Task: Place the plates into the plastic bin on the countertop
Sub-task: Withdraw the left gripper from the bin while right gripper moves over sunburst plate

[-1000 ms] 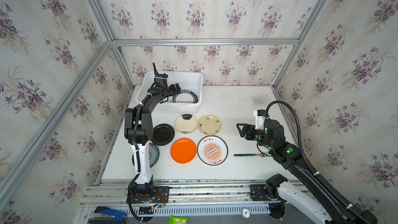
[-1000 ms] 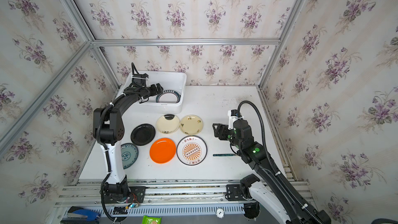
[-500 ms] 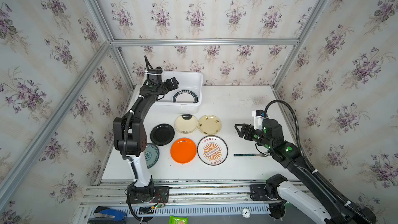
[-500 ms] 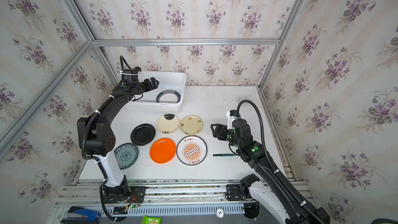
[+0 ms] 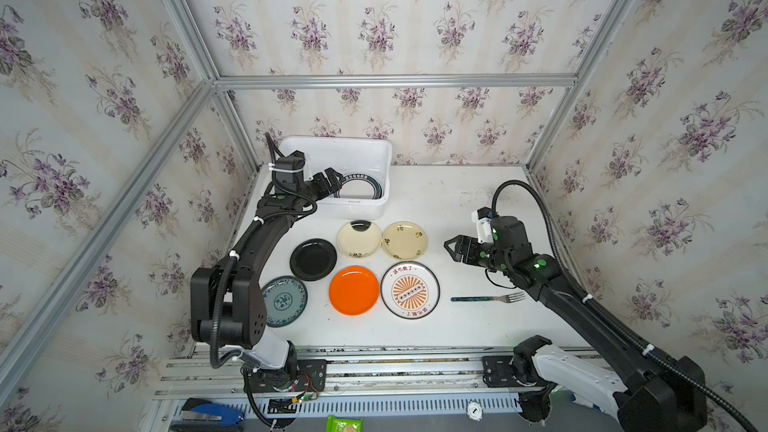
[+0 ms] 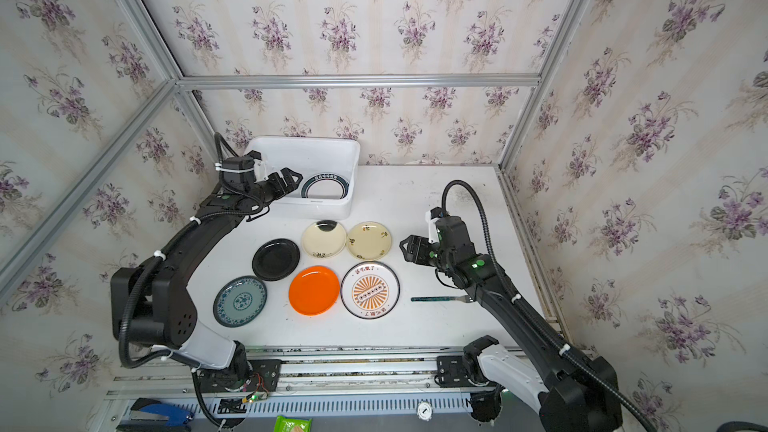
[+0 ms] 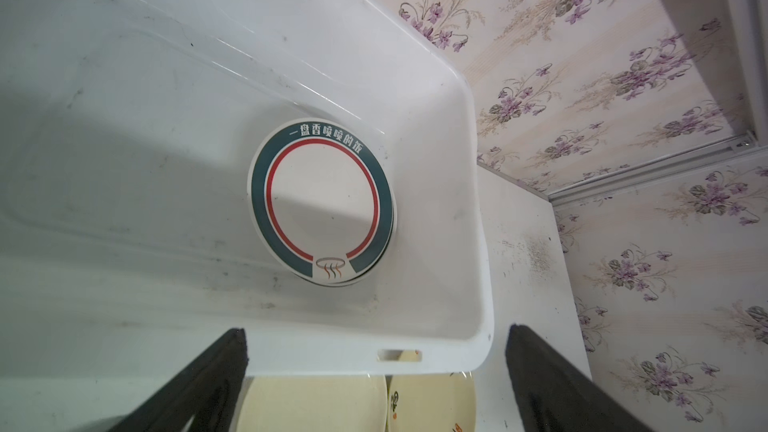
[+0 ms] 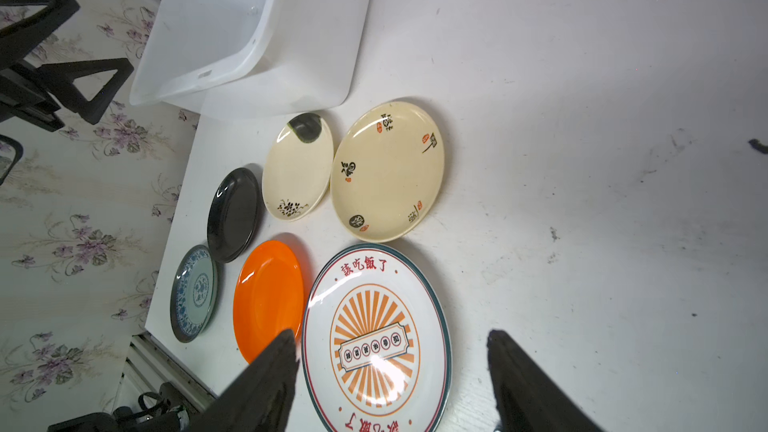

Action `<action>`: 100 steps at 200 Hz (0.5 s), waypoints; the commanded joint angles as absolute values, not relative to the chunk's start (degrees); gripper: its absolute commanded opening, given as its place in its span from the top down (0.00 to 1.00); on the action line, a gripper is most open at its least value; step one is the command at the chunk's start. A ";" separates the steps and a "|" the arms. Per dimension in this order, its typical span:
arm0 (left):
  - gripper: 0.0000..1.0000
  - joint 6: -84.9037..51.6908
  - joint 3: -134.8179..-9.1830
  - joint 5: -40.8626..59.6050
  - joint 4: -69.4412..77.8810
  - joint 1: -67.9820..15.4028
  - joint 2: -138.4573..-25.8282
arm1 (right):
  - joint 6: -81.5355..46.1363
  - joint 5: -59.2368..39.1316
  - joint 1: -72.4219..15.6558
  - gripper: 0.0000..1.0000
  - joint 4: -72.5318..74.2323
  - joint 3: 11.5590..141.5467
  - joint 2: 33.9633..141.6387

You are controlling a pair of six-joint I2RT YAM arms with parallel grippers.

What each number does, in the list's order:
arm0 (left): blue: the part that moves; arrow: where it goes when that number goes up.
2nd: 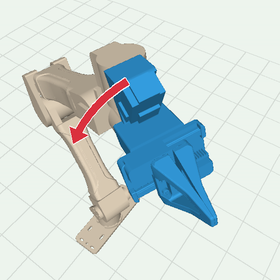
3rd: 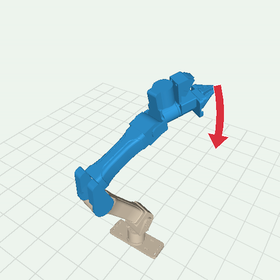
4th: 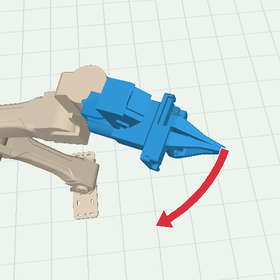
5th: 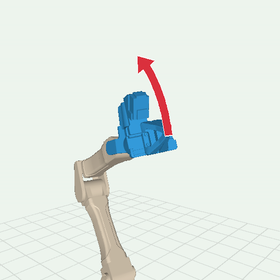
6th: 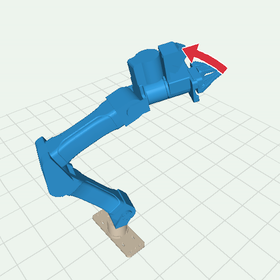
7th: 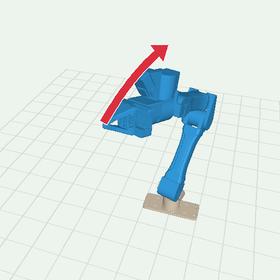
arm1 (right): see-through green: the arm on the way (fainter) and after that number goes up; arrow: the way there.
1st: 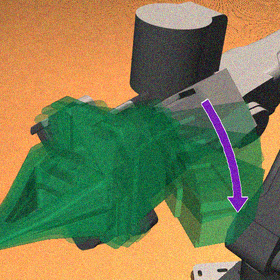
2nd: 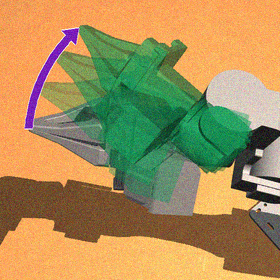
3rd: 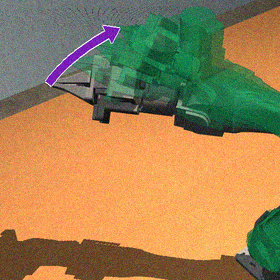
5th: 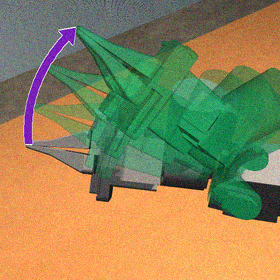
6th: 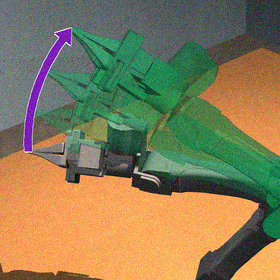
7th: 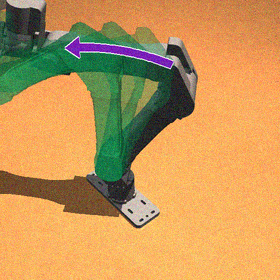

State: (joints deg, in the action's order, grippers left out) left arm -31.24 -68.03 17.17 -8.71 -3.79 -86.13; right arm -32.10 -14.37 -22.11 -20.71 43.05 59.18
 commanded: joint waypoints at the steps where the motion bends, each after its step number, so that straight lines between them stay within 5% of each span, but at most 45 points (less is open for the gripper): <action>1: 0.00 -32.65 -61.81 17.13 -3.25 -4.21 -79.77 | -31.41 -16.99 -22.06 0.25 -20.08 42.68 60.90; 100: 0.00 -35.20 -31.80 17.49 5.13 -5.36 -49.51 | -37.21 -25.75 -22.23 0.35 -10.92 39.43 70.51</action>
